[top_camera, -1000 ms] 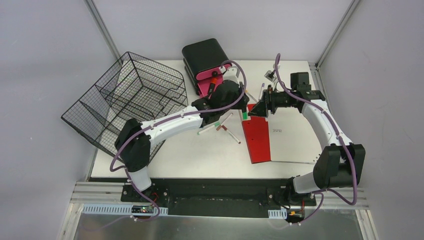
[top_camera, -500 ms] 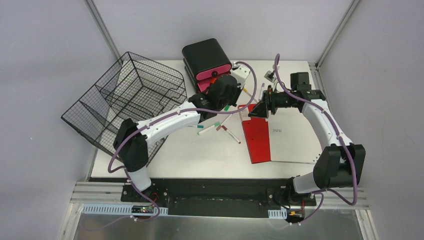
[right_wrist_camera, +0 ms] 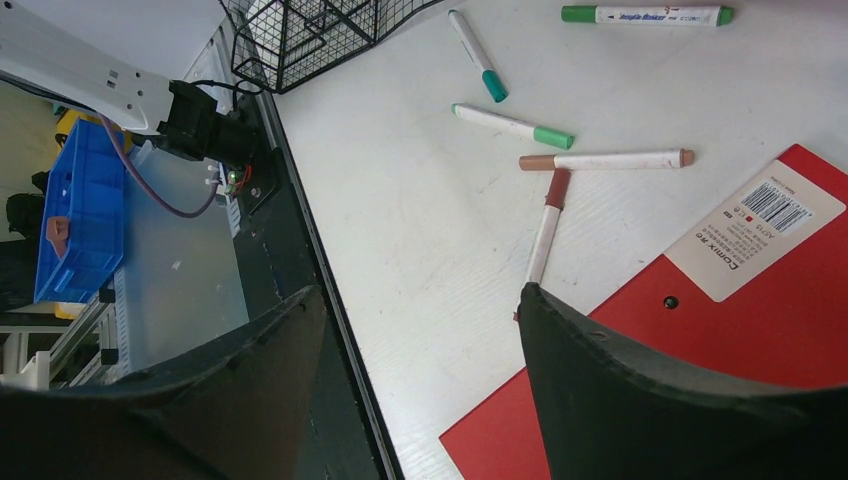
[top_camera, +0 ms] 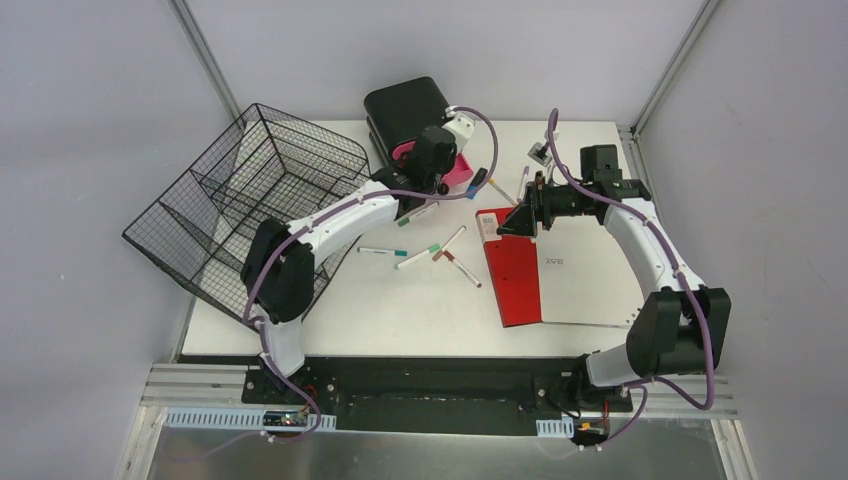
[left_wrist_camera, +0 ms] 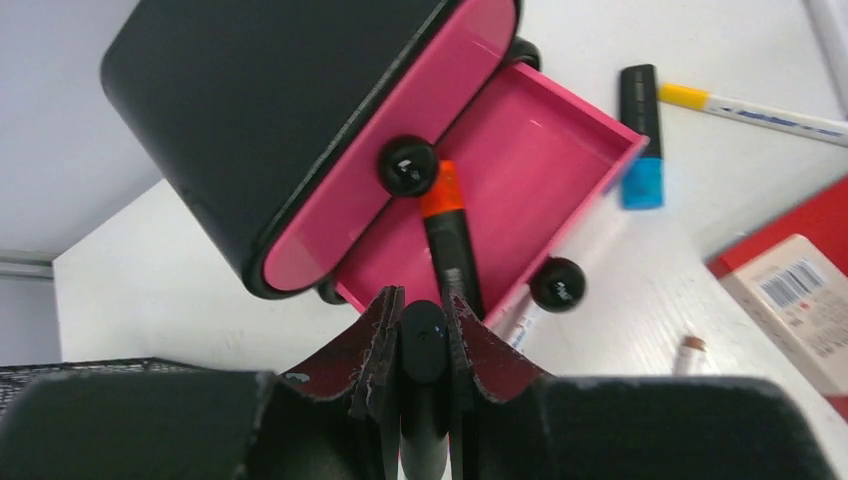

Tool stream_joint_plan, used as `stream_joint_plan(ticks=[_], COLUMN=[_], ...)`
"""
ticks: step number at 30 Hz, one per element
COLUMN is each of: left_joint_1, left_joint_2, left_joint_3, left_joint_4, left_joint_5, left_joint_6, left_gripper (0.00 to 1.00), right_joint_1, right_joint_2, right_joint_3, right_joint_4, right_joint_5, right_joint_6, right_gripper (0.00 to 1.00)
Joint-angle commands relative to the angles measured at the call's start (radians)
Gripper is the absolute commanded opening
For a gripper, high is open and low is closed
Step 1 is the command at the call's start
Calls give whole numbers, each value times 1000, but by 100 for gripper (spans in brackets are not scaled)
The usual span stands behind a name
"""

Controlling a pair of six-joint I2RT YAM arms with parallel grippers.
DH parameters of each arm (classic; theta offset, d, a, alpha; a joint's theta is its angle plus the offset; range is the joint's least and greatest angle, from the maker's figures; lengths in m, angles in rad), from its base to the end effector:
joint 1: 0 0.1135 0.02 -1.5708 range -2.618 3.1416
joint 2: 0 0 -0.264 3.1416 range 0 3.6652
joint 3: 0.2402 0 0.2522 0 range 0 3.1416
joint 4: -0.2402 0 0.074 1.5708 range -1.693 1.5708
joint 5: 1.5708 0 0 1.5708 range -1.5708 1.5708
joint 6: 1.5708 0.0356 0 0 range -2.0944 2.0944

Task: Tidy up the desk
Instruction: Place the stationery in the drawer.

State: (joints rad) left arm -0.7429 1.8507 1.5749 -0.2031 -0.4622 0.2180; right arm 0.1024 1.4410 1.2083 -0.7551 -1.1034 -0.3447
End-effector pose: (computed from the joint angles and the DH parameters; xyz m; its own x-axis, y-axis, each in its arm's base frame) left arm 0.3340 -0.2852 0.3095 -0.2634 0.5048 -0.8221 0.3800 0.8376 0.3926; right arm 0.2828 0.0610 0.3020 -0.6008 -0.2148 -0.7700 -0.7841 0.3457 0.5154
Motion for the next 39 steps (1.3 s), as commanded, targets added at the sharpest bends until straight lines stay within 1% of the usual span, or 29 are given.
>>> stream_joint_plan(ticks=[1, 6, 11, 14, 21, 26, 32, 39], left_joint_1=[20, 28, 33, 37, 42, 42, 38, 10], left_joint_2=[45, 132, 200, 241, 301, 306, 273, 185], left_joint_3=[68, 125, 164, 181, 194, 189, 160, 104], left_joint_4=[94, 159, 228, 258, 349, 378, 378, 361], left_joint_5=[-57, -126, -163, -184, -246, -268, -270, -233], left_joint_6=[83, 173, 245, 282, 368, 369, 340, 286], left_gripper=[0, 0, 0, 5, 21, 34, 36, 42], right_joint_1=[3, 3, 3, 3, 3, 3, 3, 3], right_joint_2=[8, 12, 16, 18, 21, 24, 25, 30], right_joint_3=[51, 53, 58, 60, 62, 64, 66, 66], right_joint_4=[-1, -10, -23, -26, -33, -39, -40, -41], right_joint_5=[-7, -6, -5, -5, -1, 2, 4, 6], right_joint_6=[-35, -44, -54, -59, -65, -69, -71, -72], right_gripper=[74, 74, 74, 74, 74, 74, 74, 74])
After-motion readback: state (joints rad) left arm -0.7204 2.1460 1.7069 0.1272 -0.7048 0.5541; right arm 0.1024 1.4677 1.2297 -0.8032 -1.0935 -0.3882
